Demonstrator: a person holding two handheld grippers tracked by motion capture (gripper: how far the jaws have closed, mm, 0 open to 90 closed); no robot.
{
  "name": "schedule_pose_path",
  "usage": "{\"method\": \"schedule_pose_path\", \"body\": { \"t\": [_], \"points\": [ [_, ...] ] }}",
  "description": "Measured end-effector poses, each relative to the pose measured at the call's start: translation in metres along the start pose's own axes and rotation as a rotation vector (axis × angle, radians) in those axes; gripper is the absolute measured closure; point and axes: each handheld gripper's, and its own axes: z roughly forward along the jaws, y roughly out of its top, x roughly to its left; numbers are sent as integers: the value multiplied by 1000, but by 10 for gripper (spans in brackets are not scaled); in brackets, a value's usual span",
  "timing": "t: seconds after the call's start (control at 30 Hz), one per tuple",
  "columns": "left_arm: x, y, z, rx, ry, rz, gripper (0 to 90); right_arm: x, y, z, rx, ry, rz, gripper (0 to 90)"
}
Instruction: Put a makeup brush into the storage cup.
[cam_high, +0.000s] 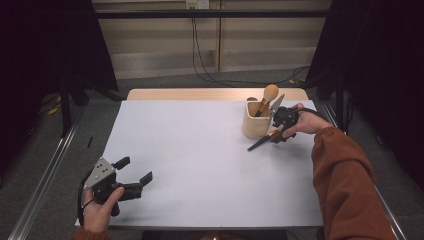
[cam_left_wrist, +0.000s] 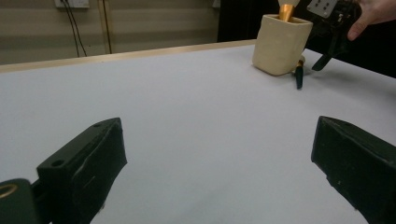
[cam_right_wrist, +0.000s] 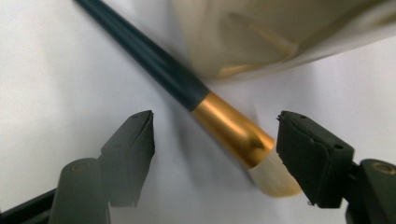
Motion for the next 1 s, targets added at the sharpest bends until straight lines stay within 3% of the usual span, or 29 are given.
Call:
{"method": "schedule_pose_path", "body": {
  "t": [0.33, 0.67, 1.0],
  "points": [
    [0, 0, 0, 5, -1, 6, 30, 0, 3, 9, 1, 6, 3, 343],
    [0, 0, 0, 5, -2, 6, 30, -2, -5, 10, 67, 54, 22, 439],
    [0, 0, 0, 6, -2, 8, 30, 0, -12, 6, 115, 117, 32, 639]
  ]
}}
